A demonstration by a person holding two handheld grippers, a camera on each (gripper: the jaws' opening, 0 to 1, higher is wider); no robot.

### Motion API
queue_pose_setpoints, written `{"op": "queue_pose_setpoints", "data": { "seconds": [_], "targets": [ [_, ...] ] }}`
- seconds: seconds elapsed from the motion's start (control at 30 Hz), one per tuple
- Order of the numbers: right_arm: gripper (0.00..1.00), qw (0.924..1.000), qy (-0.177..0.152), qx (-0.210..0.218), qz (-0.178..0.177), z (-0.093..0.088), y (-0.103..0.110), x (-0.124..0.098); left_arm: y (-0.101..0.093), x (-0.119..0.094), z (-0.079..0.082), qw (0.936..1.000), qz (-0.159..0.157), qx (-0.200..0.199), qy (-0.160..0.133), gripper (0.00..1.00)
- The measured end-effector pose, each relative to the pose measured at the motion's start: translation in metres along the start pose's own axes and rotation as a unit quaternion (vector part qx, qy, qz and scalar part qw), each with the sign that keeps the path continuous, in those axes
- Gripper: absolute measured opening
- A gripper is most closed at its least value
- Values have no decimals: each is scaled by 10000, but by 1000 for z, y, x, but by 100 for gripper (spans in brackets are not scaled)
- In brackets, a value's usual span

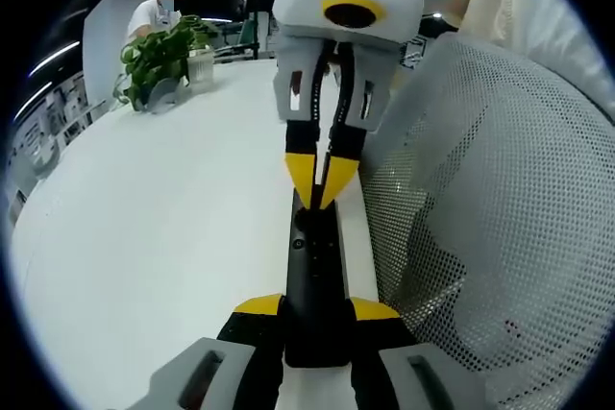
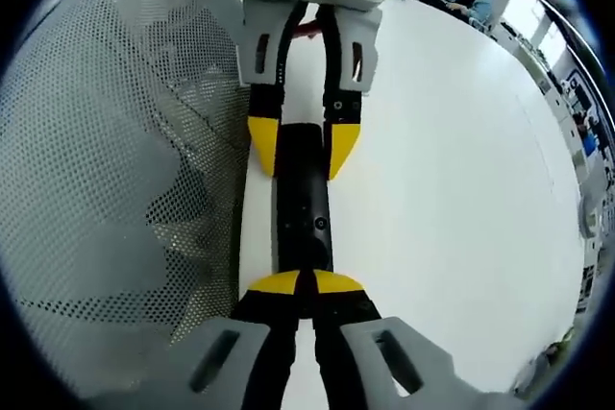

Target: Press the specified remote control buttons in sequence, fully releasing each button before pressing the next.

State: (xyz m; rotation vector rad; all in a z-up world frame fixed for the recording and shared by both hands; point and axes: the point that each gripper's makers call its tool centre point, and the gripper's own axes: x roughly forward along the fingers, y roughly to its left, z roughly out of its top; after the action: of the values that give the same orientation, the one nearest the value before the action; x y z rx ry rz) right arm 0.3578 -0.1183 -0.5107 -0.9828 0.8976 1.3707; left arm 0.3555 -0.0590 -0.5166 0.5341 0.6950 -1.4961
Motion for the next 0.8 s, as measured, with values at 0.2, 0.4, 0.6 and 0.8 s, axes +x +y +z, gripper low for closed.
{"op": "queue_pose_setpoints", "data": {
  "seconds": [0.2,0.4,0.6,0.8],
  "targets": [
    [2,9998,142,-128,-23,0,0,0,0,0,0,10000,-2,8,7,25],
    [2,9991,288,-306,-78,0,1,1,0,0,0,10000,-5,18,7,25],
    [2,9996,286,18,-12,-1,-1,0,0,0,1,10000,-2,-2,3,25],
    [2,9995,-87,267,-122,-2,0,-1,0,0,1,10000,-3,19,20,25]
  ]
}}
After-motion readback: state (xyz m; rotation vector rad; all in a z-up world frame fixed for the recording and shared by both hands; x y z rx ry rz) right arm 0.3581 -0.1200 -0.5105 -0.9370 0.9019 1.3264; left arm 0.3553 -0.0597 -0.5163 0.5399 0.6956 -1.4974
